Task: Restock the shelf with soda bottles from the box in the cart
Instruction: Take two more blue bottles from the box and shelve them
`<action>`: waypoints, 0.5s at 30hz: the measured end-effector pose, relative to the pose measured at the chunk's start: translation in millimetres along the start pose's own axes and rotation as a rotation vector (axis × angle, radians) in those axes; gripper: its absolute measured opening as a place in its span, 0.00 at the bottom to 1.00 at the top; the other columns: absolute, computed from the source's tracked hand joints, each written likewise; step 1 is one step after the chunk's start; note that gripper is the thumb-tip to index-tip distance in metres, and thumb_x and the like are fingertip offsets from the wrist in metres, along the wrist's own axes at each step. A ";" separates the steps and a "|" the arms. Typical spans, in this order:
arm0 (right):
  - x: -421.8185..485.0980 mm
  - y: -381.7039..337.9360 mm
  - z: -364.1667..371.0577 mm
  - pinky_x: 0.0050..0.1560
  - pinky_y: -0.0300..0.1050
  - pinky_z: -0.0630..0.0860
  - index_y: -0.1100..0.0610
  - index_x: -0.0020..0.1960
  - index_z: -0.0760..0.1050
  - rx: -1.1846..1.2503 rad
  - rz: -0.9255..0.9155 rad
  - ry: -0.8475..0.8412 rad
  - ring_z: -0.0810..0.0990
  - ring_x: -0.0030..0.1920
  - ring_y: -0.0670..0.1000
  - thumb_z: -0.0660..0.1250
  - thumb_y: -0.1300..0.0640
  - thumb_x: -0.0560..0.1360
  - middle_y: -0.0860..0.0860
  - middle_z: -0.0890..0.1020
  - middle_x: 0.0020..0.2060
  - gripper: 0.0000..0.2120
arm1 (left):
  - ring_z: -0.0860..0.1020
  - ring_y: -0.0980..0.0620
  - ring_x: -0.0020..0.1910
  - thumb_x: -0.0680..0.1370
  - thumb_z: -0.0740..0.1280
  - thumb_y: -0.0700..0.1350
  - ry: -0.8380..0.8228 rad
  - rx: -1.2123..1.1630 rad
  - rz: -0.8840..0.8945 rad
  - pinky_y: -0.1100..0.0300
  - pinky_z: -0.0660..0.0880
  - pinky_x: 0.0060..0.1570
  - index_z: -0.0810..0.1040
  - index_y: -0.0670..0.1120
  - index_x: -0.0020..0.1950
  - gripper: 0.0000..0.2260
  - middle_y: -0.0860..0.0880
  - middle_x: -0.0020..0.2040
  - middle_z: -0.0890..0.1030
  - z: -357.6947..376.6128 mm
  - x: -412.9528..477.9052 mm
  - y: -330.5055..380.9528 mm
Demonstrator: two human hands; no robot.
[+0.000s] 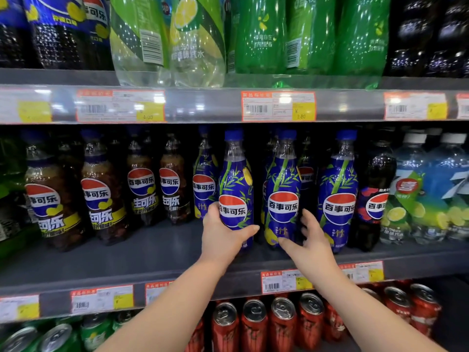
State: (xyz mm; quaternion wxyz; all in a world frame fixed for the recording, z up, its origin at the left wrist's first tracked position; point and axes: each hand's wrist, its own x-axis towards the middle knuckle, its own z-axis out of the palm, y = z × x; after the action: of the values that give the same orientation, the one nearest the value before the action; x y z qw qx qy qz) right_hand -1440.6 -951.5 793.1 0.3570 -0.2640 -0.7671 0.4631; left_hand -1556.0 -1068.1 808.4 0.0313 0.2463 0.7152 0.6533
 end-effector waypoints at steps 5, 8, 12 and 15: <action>1.9 1.1 -0.7 0.64 0.46 0.69 0.52 0.73 0.58 -0.004 -0.007 -0.016 0.70 0.64 0.49 0.73 0.60 0.68 0.51 0.69 0.68 0.38 | 0.75 0.48 0.59 0.51 0.80 0.52 -0.033 0.097 0.027 0.47 0.75 0.59 0.66 0.51 0.57 0.39 0.47 0.57 0.75 2.1 3.8 -1.2; 4.1 0.2 1.4 0.63 0.50 0.72 0.50 0.69 0.63 0.004 -0.015 -0.013 0.74 0.62 0.50 0.73 0.61 0.67 0.50 0.73 0.64 0.35 | 0.74 0.48 0.60 0.52 0.80 0.50 -0.078 0.170 0.020 0.48 0.74 0.60 0.63 0.52 0.58 0.40 0.47 0.59 0.74 -1.9 3.6 -3.0; 5.6 -2.2 2.2 0.61 0.48 0.74 0.49 0.68 0.64 0.025 -0.010 -0.013 0.75 0.58 0.48 0.73 0.63 0.67 0.49 0.74 0.62 0.34 | 0.73 0.48 0.60 0.58 0.80 0.45 -0.079 0.236 0.057 0.50 0.73 0.60 0.61 0.52 0.60 0.37 0.47 0.61 0.72 -5.0 3.6 -8.1; 6.2 -1.6 2.6 0.60 0.46 0.74 0.49 0.67 0.65 0.035 -0.020 -0.014 0.75 0.58 0.48 0.73 0.63 0.66 0.48 0.74 0.61 0.34 | 0.73 0.48 0.60 0.58 0.80 0.46 -0.057 0.260 0.079 0.52 0.72 0.59 0.61 0.50 0.63 0.39 0.47 0.62 0.72 -4.4 2.0 -8.3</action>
State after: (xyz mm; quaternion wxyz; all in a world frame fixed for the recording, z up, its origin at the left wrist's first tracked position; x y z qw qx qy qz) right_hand -1446.6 -949.0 795.6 0.3607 -0.2468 -0.7641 0.4746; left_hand -1562.0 -1071.6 801.7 -0.0062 0.2947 0.7824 0.5486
